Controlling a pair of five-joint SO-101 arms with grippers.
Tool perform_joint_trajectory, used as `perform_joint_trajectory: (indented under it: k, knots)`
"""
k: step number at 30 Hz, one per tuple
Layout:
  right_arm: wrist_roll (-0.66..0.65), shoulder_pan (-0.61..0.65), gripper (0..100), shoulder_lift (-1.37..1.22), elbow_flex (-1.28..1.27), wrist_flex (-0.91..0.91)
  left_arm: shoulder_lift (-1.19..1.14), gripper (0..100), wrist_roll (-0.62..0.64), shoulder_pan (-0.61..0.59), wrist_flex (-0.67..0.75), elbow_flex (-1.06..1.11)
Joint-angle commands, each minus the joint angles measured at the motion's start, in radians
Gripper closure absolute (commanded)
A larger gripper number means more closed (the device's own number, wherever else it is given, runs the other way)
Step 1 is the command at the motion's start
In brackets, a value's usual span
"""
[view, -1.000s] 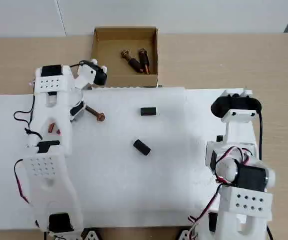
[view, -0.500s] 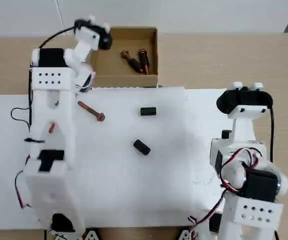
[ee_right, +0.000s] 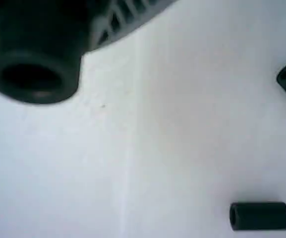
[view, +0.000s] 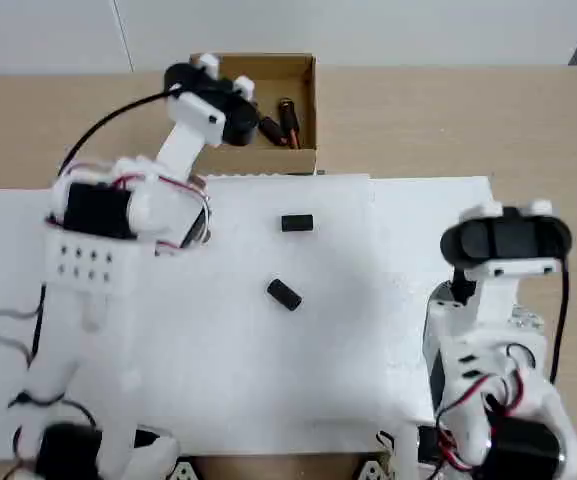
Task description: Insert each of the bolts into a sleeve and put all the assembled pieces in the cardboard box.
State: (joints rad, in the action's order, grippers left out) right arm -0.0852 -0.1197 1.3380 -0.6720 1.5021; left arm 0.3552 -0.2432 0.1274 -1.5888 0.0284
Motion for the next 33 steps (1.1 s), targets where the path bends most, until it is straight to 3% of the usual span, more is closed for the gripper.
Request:
perform_joint_trajectory:
  k: [1, 6, 19, 26, 33]
  knots:
    - [0.006, -0.001, 99.6, 0.05, -0.055, -0.064, 0.152, 100, 0.137, 0.005, 0.124, 0.148]
    - [0.008, 0.065, 99.6, 0.101, -0.181, -0.139, 0.287, 100, 0.253, -0.002, 0.304, 0.371]
    - [0.008, 0.312, 99.6, 0.332, -0.56, -0.438, 0.632, 100, 0.384, 0.003, 0.741, 0.888]
    - [0.008, 0.401, 99.6, 0.481, -0.723, -0.504, 0.85, 100, 0.414, 0.005, 0.855, 1.107]
    - [0.008, 0.538, 99.6, 0.475, -0.799, -0.618, 1.059, 100, 0.669, 0.006, 0.856, 1.259]
